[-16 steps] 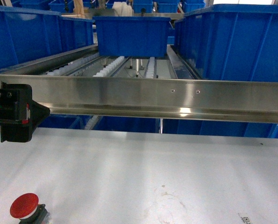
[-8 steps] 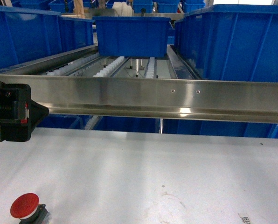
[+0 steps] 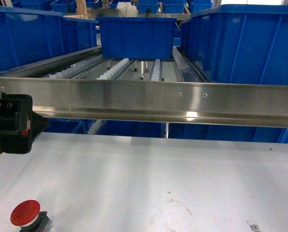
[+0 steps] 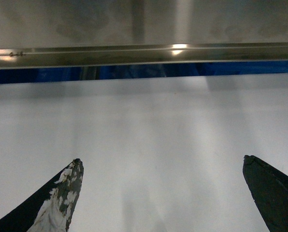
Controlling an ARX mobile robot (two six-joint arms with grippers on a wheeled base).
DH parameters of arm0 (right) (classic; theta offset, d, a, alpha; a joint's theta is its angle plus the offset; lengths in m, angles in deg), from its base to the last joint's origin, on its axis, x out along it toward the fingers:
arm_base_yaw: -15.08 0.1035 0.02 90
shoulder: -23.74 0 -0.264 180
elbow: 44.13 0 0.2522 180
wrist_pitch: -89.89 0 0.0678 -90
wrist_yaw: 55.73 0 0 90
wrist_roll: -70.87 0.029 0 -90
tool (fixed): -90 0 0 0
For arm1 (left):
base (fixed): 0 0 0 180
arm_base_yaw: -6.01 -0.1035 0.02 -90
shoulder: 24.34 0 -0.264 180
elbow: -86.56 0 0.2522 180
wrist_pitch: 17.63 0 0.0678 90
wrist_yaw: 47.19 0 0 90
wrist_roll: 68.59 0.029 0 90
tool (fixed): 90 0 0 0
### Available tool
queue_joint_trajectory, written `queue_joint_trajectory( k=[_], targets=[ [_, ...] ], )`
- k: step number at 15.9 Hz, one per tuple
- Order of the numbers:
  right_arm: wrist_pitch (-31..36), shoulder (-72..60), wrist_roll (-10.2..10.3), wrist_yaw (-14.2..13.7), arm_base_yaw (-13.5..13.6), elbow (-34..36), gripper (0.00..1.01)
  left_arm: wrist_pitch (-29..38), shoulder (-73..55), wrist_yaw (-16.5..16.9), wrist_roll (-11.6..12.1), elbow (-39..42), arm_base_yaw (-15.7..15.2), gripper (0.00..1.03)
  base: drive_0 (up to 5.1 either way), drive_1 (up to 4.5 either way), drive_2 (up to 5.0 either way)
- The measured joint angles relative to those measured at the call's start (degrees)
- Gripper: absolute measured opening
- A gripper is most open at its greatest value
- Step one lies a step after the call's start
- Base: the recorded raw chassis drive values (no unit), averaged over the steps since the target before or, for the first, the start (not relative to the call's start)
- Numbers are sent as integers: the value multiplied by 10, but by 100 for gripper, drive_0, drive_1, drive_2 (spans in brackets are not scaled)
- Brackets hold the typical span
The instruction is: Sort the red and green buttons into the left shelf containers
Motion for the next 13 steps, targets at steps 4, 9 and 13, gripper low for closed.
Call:
queue_joint_trajectory(
  k=[4, 9, 13],
  targets=[
    [0, 0, 0, 0, 0, 0, 29, -77, -21, -23, -24, 10, 0, 98, 0, 0, 0],
    [0, 0, 0, 0, 0, 0, 29, -163, -38, -21, -80, 32, 12, 98, 0, 0, 0],
    [0, 0, 0, 0, 0, 0, 29, -115, -91, -23, -56, 53, 30, 98, 0, 0, 0]
  ],
)
